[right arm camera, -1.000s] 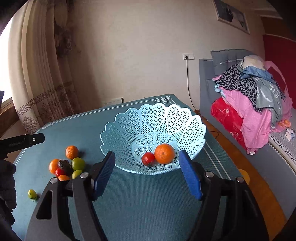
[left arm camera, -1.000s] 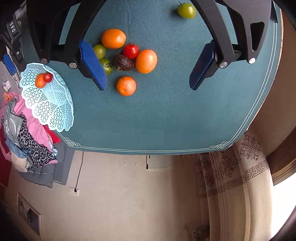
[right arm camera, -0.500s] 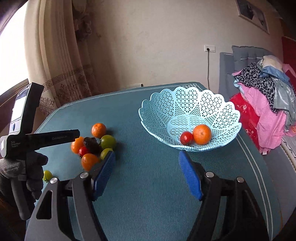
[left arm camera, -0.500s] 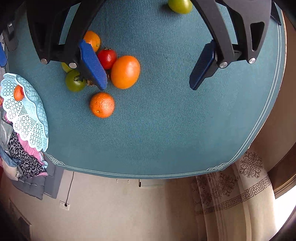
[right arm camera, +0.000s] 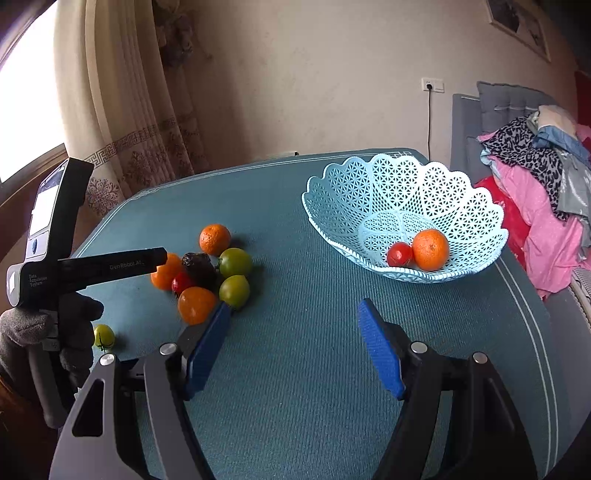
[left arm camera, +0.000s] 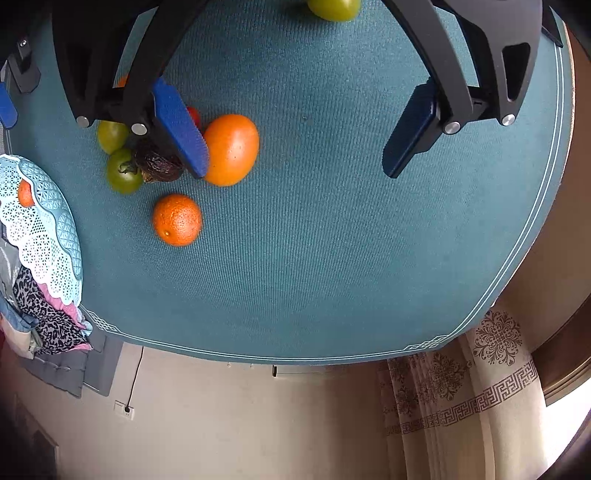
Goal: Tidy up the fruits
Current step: 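Grasp an orange beside the avocado with the right gripper while the left approaches another orange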
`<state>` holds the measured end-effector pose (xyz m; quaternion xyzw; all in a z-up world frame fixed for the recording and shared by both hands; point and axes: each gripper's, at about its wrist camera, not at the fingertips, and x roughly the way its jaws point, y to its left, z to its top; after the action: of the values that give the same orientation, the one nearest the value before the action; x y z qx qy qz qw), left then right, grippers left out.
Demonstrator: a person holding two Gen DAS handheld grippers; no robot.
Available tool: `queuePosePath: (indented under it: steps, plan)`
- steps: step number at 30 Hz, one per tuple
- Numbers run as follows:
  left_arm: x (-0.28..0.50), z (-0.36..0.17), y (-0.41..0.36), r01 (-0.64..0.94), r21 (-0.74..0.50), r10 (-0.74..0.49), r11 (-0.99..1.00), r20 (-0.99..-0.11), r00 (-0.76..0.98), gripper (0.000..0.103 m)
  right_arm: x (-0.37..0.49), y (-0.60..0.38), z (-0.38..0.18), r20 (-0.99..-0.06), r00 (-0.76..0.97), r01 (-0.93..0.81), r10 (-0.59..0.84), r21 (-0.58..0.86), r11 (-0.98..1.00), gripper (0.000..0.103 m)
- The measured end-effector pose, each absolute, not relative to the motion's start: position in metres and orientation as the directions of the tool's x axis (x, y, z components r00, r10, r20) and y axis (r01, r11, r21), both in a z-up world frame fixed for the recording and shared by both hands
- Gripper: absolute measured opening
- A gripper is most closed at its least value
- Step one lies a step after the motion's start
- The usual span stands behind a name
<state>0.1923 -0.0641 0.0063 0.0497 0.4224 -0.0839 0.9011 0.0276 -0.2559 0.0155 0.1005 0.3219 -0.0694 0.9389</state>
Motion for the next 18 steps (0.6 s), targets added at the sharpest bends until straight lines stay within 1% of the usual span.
queuePosePath:
  steps: [6,13,15,16,17,18]
  plan:
    - [0.192,0.009,-0.031,0.116,0.051,-0.035,0.992,-0.767,0.641,0.096,0.032,-0.248,0.012,-0.633,0.774,0.156,-0.017,0.164,0.974,0.071]
    - [0.181,0.011,-0.023,0.122,0.032,-0.056,0.992,-0.756,0.653,0.096,0.049,-0.230,0.001,-0.674,0.727,0.046,0.131,0.237,0.970,0.071]
    - [0.179,0.013,-0.025,0.133,0.029,-0.066,0.991,-0.750,0.658,0.096,0.056,-0.221,-0.001,-0.686,0.710,0.015,0.156,0.236,0.972,0.065]
    - [0.178,0.015,-0.027,0.137,0.026,-0.072,0.990,-0.748,0.660,0.096,0.059,-0.216,-0.002,-0.693,0.701,-0.004,0.168,0.232,0.973,0.059]
    - [0.178,0.016,-0.027,0.141,0.023,-0.077,0.990,-0.746,0.661,0.096,0.062,-0.211,-0.004,-0.699,0.692,-0.022,0.182,0.231,0.973,0.056]
    - [0.177,0.016,-0.027,0.144,0.020,-0.081,0.989,-0.745,0.662,0.096,0.065,-0.207,-0.006,-0.703,0.683,-0.038,0.197,0.234,0.971,0.050]
